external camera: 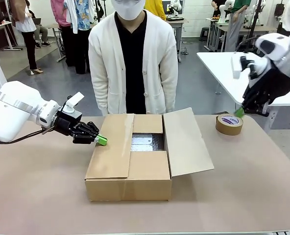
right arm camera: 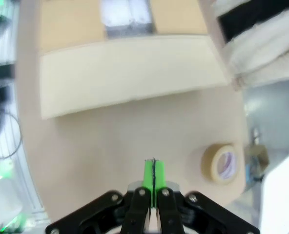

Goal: Wrap the clocks to prevent damage.
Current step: Push the left (or right) flap of the Package Box to close it.

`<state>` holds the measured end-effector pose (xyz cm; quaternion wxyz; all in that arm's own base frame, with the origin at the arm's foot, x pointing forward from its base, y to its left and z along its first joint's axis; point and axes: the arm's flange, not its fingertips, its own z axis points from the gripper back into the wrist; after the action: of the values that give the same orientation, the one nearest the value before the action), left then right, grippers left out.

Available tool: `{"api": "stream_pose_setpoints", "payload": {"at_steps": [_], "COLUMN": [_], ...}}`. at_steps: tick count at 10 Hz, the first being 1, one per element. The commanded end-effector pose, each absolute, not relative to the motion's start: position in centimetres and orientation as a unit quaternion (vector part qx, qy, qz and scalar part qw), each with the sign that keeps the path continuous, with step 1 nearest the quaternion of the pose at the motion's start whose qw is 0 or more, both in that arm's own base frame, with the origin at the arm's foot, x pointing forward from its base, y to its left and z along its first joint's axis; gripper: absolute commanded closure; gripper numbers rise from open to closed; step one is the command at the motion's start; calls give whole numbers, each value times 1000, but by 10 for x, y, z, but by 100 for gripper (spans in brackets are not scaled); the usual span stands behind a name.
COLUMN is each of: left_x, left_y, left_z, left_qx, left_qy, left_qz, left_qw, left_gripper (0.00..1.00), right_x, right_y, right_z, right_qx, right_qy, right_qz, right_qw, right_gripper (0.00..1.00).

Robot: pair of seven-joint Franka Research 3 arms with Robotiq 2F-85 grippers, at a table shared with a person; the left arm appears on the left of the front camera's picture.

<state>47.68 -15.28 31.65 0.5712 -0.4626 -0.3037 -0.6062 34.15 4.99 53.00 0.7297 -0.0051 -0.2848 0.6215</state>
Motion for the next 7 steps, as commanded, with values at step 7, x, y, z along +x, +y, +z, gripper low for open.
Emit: {"api": "stream_pose_setpoints", "payload": {"at_steps": [7], "left_x": [476], "left_y": [-153], "left_z": [312], "left_qx": [-460], "left_qy": [-301], "left_qz": [-606], "left_qw": [575], "left_gripper": [100], "right_x": [386], "right_y": [-4], "right_z": [470], "right_qx": [190], "right_qy": [-465], "right_qz": [605], "right_qw": [618], "right_gripper": [99]}}
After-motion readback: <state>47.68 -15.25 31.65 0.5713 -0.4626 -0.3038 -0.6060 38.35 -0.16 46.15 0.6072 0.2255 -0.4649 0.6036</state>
